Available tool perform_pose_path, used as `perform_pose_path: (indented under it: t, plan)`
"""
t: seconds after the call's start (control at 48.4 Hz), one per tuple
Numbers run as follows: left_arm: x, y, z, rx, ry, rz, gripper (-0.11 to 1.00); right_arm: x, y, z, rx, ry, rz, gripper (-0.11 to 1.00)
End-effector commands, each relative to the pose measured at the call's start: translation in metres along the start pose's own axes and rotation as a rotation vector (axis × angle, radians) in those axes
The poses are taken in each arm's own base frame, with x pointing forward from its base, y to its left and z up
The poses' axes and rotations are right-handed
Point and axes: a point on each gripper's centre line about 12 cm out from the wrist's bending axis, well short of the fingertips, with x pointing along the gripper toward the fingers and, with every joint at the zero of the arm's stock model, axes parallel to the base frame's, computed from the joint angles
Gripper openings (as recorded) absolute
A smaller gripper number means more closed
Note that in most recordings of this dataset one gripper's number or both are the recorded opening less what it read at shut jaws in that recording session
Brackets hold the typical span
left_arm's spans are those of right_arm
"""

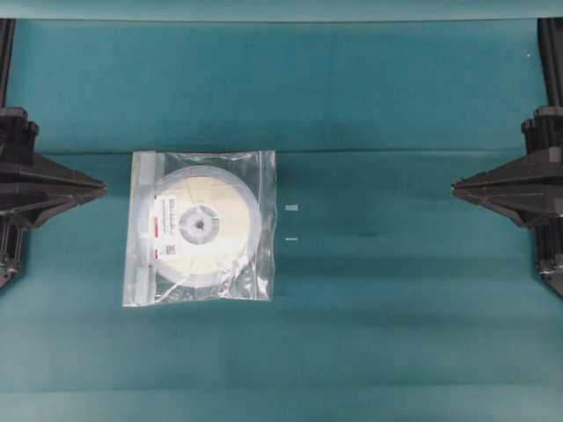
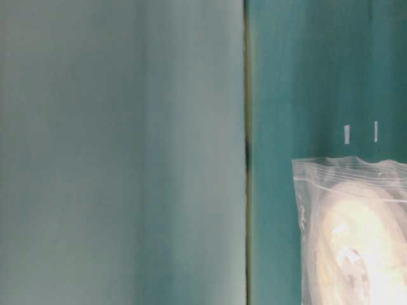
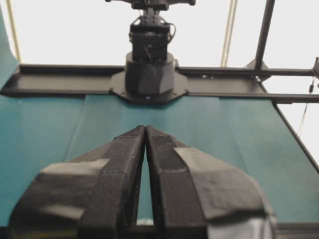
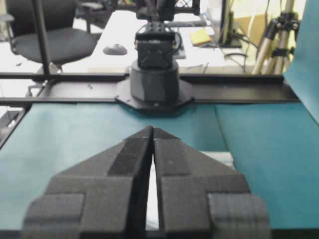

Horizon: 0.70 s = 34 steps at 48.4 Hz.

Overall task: Take out the reel from the clear zip bag.
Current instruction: 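Move both grippers inward toward the bagged white reel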

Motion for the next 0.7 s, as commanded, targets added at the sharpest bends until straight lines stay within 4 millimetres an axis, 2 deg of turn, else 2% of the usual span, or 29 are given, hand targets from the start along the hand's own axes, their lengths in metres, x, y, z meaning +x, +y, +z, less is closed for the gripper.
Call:
perform_pose_path:
  t: [0.0,0.062,0.145,0.31,0.537,0.682]
  plan:
    - [0.007,0.0,0.005,-0.012,0.003,0.0,0.14,0.004,-0.001,0.007,0.022,-0.015,-0.009,0.08]
    - [0.01,0.001,0.009,-0.043,0.0,0.002,0.09,0.006,-0.002,0.005,0.071,-0.002,-0.018,0.09]
    - [0.014,0.001,0.013,-0.093,-0.003,0.003,-0.01,0.011,-0.005,0.0,0.171,0.021,-0.038,0.02]
    - [0.021,0.004,0.012,-0.212,0.033,0.023,-0.02,0.021,-0.009,-0.015,0.346,0.084,-0.078,0.01]
    - [0.028,0.011,-0.003,-0.504,0.123,0.08,-0.02,0.043,-0.014,-0.038,0.522,0.184,-0.147,0.01]
    - [0.031,0.015,-0.028,-0.692,0.238,0.157,-0.02,0.06,-0.019,-0.058,0.629,0.263,-0.208,0.01]
